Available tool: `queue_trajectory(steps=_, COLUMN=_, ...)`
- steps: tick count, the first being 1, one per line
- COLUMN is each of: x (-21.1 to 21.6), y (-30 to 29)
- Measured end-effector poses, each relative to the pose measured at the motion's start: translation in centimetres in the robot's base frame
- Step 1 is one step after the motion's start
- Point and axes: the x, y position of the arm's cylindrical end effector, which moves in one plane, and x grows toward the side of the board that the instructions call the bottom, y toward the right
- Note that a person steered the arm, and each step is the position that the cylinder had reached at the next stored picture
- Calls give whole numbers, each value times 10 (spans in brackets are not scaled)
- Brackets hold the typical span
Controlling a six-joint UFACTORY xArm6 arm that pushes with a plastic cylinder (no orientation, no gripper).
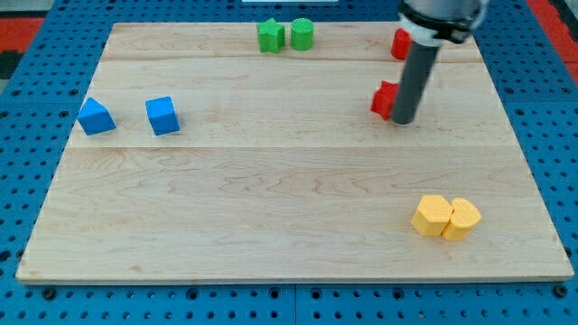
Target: Place the red circle and red star towards the top right corner
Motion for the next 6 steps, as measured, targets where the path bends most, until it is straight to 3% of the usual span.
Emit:
queue_trajectory(steps=3, x=-46, y=-27)
queue_trajectory(steps=5, x=-99, y=1)
queue_trajectory(steps=6, x=-87, y=7)
